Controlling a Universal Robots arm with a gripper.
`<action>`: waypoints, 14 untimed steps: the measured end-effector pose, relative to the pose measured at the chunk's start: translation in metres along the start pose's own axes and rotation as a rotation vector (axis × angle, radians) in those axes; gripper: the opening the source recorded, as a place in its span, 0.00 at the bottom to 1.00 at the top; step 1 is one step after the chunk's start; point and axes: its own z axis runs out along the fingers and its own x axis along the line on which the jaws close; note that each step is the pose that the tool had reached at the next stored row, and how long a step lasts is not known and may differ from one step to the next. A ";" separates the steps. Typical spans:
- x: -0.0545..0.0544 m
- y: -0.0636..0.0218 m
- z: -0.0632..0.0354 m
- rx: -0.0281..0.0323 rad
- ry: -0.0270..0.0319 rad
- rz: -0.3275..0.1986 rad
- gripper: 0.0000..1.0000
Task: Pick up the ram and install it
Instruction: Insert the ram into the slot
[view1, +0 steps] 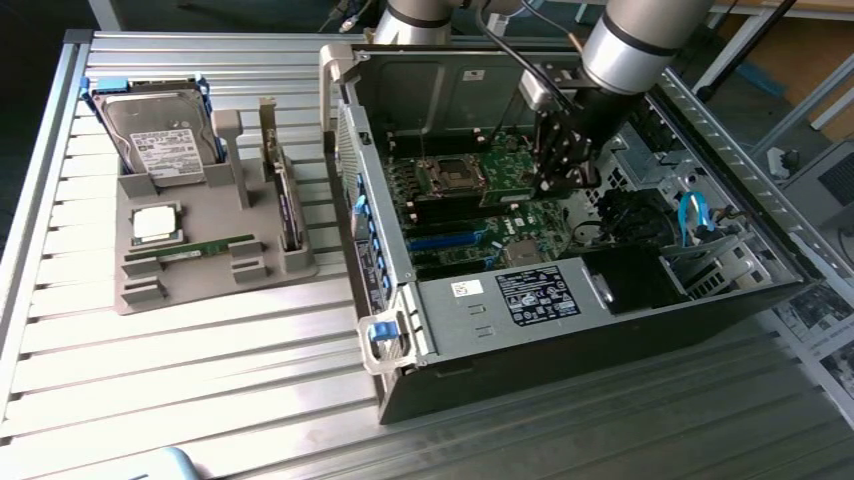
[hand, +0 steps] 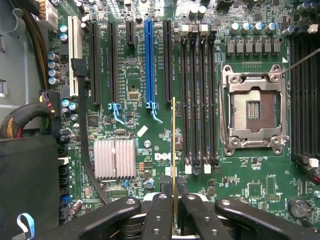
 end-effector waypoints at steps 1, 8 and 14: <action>0.000 0.0000 0.0005 0.0000 0.0000 0.000 0.13; 0.000 -0.0002 0.0038 0.0000 -0.0001 0.000 0.13; 0.000 -0.0003 0.0065 0.0000 -0.0001 0.000 0.13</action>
